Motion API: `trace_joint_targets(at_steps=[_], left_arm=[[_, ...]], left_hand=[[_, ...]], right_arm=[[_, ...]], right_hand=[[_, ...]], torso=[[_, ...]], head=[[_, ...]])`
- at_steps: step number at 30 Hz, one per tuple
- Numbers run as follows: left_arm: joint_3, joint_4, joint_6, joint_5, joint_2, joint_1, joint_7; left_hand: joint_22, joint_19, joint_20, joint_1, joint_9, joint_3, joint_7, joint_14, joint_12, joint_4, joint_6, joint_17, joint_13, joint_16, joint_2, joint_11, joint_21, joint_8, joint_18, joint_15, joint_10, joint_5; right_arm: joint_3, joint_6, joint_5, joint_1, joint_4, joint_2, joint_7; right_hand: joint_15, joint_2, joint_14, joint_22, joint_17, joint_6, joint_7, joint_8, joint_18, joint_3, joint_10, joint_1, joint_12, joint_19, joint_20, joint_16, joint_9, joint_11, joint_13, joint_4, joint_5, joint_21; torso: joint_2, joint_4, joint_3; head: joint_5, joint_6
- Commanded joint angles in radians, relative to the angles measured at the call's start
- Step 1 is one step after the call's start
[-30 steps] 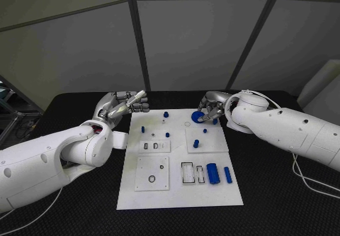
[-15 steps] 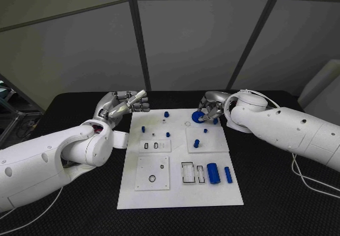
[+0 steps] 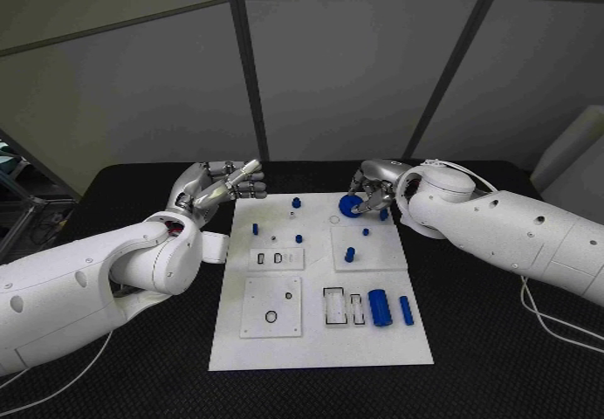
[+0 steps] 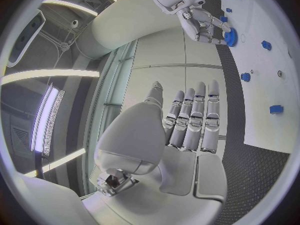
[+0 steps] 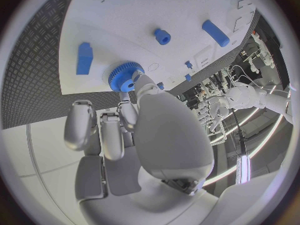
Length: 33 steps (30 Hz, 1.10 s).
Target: Assemble the parts on the task board
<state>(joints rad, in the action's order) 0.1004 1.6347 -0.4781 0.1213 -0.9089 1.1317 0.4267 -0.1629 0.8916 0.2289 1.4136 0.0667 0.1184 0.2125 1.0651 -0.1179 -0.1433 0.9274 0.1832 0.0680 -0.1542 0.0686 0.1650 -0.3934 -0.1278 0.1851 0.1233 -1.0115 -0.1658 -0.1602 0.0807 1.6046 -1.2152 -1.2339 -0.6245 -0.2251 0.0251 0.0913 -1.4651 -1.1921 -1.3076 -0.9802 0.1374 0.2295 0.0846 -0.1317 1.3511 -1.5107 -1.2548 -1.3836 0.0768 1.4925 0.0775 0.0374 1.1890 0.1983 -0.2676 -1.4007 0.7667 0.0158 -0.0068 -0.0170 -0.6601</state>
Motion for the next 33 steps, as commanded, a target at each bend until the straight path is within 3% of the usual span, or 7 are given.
trace_joint_targets(at_steps=[1,7,12,18,26,33], left_arm=[[0.001,0.000,0.012,0.007,0.001,0.001,0.005],[0.001,0.000,0.012,0.007,-0.001,0.001,0.005],[0.001,0.001,0.011,0.007,-0.001,0.001,0.006],[0.001,0.001,0.010,0.007,0.000,0.001,0.006],[0.001,0.001,0.010,0.007,0.002,0.001,0.007],[0.001,0.001,0.009,0.007,0.003,0.001,0.008]], left_hand=[[0.002,0.000,0.004,0.009,-0.001,0.001,0.006,0.000,0.003,0.006,-0.001,0.001,-0.001,0.006,0.002,0.006,0.002,0.005,-0.003,0.003,0.001,0.001],[0.002,0.000,0.004,0.009,-0.001,0.001,0.006,0.000,0.003,0.006,-0.001,0.001,-0.001,0.006,0.002,0.006,0.002,0.005,-0.003,0.003,0.001,0.001],[0.002,0.000,0.004,0.009,-0.001,0.001,0.006,0.000,0.003,0.006,-0.001,0.001,-0.001,0.006,0.002,0.006,0.002,0.005,-0.003,0.003,0.001,0.001],[0.002,0.000,0.004,0.009,-0.001,0.001,0.006,0.000,0.003,0.006,-0.001,0.001,-0.001,0.006,0.002,0.006,0.002,0.005,-0.003,0.003,0.001,0.001],[0.002,0.000,0.004,0.010,-0.001,0.001,0.006,0.000,0.004,0.007,-0.001,0.002,-0.001,0.008,0.003,0.006,0.003,0.006,-0.003,0.003,0.001,0.001],[0.002,0.000,0.004,0.010,-0.001,0.001,0.006,0.000,0.004,0.007,-0.001,0.002,-0.001,0.008,0.003,0.006,0.003,0.006,-0.003,0.003,0.001,0.001]], right_arm=[[-0.001,0.118,0.062,-0.002,-0.031,-0.007,0.035],[-0.001,0.194,0.129,-0.002,-0.105,-0.015,0.034],[-0.001,0.204,0.160,-0.002,-0.131,0.010,0.027],[0.004,0.193,0.174,-0.002,-0.120,0.059,0.023],[0.031,0.165,0.183,-0.002,-0.091,0.119,0.005],[0.044,0.152,0.184,-0.001,-0.062,0.155,0.003]], right_hand=[[0.009,-0.010,-0.072,-0.008,-0.084,-0.022,-0.011,-0.002,-0.012,-0.016,0.010,0.000,-0.007,-0.010,-0.003,0.004,0.005,0.000,0.007,-0.003,-0.025,-0.005],[0.010,0.003,-0.073,-0.021,-0.088,-0.028,-0.012,-0.010,-0.014,-0.037,0.014,0.009,-0.013,-0.016,-0.004,0.006,0.003,-0.001,0.016,-0.008,-0.044,-0.012],[0.010,0.004,-0.073,-0.024,-0.089,-0.029,-0.012,-0.011,-0.015,-0.040,0.014,0.010,-0.014,-0.017,-0.004,0.006,0.003,-0.001,0.017,-0.008,-0.045,-0.013],[0.010,0.007,-0.073,-0.025,-0.089,-0.029,-0.012,-0.014,-0.015,-0.043,0.014,0.013,-0.013,-0.018,-0.004,0.007,0.003,0.000,0.017,-0.008,-0.044,-0.014],[0.008,0.013,-0.072,-0.024,-0.087,-0.027,-0.009,-0.026,-0.015,-0.057,0.012,0.030,-0.011,-0.016,-0.003,0.006,0.000,0.002,0.016,-0.007,-0.023,-0.013],[0.008,0.014,-0.072,-0.023,-0.087,-0.027,-0.009,-0.027,-0.015,-0.059,0.011,0.031,-0.011,-0.016,-0.003,0.006,0.000,0.002,0.015,-0.007,-0.021,-0.013]], torso=[[0.000,-0.0005,0.0000],[0.000,0.0001,-0.0012],[0.000,0.0004,-0.0009],[0.001,0.0017,-0.0018],[0.002,0.0034,-0.0017],[0.001,0.0012,-0.0012]], head=[[0.001,0.002],[0.002,0.005],[0.004,0.006],[0.007,0.005],[0.012,0.003],[0.017,0.000]])
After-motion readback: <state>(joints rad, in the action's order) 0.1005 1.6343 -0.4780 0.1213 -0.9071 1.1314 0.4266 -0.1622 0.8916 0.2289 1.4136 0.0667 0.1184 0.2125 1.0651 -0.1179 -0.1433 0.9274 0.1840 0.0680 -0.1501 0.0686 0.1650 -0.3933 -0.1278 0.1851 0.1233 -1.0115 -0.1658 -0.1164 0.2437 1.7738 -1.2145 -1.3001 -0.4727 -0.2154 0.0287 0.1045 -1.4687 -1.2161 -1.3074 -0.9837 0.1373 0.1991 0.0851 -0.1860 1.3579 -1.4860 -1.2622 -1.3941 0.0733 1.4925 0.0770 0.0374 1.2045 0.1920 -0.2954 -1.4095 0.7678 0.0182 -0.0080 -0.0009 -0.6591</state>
